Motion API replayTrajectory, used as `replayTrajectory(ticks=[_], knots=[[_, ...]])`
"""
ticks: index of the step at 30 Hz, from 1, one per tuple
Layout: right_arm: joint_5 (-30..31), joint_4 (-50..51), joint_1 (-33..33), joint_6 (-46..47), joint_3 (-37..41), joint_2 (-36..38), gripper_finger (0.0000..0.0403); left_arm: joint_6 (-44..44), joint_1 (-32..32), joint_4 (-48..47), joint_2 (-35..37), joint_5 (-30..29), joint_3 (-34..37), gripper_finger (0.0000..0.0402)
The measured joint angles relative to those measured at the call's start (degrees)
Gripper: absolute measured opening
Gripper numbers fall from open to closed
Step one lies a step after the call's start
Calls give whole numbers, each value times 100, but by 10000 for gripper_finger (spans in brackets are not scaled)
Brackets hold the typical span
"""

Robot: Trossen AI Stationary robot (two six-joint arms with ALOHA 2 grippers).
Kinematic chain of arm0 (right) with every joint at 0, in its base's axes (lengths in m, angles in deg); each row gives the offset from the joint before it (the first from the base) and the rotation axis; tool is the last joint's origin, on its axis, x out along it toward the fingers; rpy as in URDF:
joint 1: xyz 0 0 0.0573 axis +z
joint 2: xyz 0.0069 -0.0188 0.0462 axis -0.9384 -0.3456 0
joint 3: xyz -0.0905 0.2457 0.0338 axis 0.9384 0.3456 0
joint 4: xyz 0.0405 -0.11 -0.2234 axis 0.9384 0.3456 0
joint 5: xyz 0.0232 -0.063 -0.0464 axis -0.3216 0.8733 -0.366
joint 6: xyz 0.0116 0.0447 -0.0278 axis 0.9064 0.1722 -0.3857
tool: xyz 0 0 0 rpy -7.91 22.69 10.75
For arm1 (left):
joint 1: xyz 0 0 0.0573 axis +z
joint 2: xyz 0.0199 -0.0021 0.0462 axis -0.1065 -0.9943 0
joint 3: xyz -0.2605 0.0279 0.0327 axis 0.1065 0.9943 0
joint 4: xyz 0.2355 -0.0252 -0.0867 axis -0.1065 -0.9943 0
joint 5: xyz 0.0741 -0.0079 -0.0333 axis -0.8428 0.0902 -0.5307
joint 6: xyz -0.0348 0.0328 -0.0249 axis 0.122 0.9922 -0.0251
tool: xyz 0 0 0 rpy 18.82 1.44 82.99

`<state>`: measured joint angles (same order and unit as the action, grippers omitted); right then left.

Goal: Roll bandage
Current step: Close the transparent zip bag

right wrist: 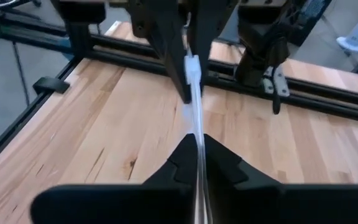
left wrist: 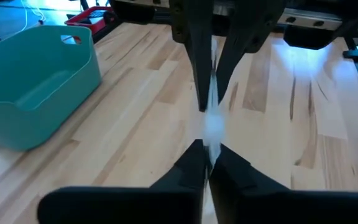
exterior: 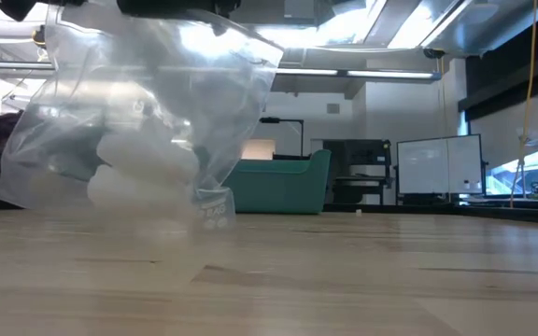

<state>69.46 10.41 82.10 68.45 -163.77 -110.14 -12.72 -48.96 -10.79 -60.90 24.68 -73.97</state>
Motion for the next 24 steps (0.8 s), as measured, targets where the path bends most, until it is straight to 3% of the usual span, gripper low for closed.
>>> replayTrajectory(ticks=[10, 17, 24], knots=[[105, -183, 4, 282, -29, 23, 81, 12, -7, -10, 0, -15, -51, 1], [104, 373, 5, 331, -785, 84, 142, 242, -7, -22, 2, -4, -146, 0], [78, 365, 4, 462, -923, 83, 150, 76, -140, 0, 4, 178, -149, 0]])
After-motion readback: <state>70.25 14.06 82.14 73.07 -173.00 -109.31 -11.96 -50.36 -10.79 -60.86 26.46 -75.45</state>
